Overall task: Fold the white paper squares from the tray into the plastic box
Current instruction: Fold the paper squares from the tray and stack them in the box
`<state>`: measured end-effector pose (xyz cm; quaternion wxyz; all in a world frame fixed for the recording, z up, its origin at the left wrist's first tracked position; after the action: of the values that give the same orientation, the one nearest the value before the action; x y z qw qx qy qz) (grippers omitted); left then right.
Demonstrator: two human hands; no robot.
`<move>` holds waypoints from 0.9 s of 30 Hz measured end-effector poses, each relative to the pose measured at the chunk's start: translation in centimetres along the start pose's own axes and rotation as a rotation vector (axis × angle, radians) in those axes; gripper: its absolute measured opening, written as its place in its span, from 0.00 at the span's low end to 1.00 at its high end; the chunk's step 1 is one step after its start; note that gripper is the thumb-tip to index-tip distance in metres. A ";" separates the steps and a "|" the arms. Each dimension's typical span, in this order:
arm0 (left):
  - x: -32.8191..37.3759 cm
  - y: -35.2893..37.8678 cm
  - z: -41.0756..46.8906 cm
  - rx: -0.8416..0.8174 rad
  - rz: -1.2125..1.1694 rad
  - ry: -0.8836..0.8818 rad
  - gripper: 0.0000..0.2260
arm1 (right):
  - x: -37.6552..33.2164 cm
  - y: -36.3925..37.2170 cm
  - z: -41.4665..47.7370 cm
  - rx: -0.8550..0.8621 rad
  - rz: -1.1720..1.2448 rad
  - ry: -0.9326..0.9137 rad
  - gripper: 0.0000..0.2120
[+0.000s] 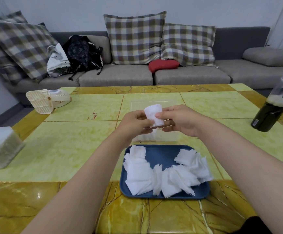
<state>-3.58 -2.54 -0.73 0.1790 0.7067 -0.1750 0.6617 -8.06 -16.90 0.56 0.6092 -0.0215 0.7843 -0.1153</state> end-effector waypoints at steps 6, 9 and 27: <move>0.9 -0.8 2.2 0.164 0.836 0.315 0.15 | 0.0 -3.2 2.1 0.339 -0.364 -0.007 0.03; -0.9 -0.2 2.9 0.058 1.021 0.338 0.13 | 0.6 -2.4 3.1 0.290 -0.719 0.018 0.15; -2.5 -1.0 3.2 0.073 0.943 0.411 0.13 | 2.8 0.6 6.2 0.247 -0.671 0.205 0.09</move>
<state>-0.43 -3.19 -3.45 -0.1327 0.4120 -0.4127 0.8015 -2.76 -17.77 -3.68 0.4537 -0.1920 0.7707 -0.4041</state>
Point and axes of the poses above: each hand's wrist, its own z-axis towards the middle knuckle, its own y-axis out of the palm, x = y × z, the point moved 8 cm from there along z, towards the middle knuckle, and after that the axes turned 4 degrees about -z, right-handed, at the moved point
